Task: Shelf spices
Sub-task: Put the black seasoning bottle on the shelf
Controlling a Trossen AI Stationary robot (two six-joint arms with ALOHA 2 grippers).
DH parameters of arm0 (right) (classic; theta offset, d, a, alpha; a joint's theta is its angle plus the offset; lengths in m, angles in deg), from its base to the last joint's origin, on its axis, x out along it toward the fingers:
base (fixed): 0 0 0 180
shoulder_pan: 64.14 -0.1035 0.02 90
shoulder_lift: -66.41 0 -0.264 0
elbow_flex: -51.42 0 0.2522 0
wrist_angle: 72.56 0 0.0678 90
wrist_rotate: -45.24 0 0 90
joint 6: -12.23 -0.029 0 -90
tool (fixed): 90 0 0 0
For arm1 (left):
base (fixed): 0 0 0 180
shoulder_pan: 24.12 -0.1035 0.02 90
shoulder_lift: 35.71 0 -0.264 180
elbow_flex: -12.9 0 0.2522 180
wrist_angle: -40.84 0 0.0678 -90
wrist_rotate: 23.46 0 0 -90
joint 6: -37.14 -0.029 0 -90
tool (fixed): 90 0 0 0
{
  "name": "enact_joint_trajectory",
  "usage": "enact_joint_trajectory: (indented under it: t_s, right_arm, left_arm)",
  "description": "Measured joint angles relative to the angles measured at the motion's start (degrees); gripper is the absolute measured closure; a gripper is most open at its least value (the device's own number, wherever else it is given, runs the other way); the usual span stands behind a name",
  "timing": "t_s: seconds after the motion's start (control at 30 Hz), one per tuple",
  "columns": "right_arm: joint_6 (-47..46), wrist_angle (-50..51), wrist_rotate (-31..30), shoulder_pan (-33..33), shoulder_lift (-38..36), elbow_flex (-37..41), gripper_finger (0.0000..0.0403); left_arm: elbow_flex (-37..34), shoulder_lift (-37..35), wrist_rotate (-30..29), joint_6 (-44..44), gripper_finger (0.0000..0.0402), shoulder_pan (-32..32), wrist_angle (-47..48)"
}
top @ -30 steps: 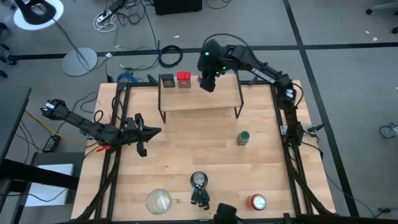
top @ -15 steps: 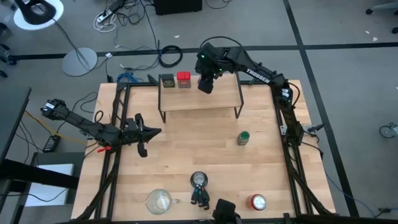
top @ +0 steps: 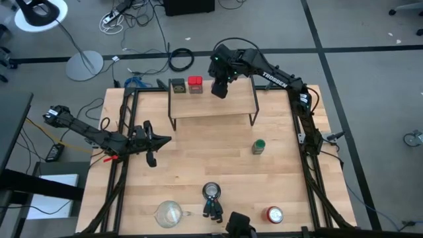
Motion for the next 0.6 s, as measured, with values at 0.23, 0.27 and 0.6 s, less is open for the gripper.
enact_joint_trajectory:
  t_s: [0.23, 0.27, 0.6]
  right_arm:
    - [2.12, 1.50, 0.27, -0.43, 0.00, 0.00, 0.0155]
    - [2.55, 1.49, 0.27, -0.68, 0.00, 0.00, 0.0151]
    - [5.23, 0.00, -3.55, -3.03, 0.00, 0.00, 0.0119]
  left_arm:
    - [0.00, 0.00, 0.00, 0.11, 0.0400, -0.02, 0.00]
    - [0.00, 0.00, 0.00, 0.13, 0.0400, -0.02, -0.02]
    - [0.00, 0.00, 0.00, 0.17, 0.0400, 0.00, -0.02]
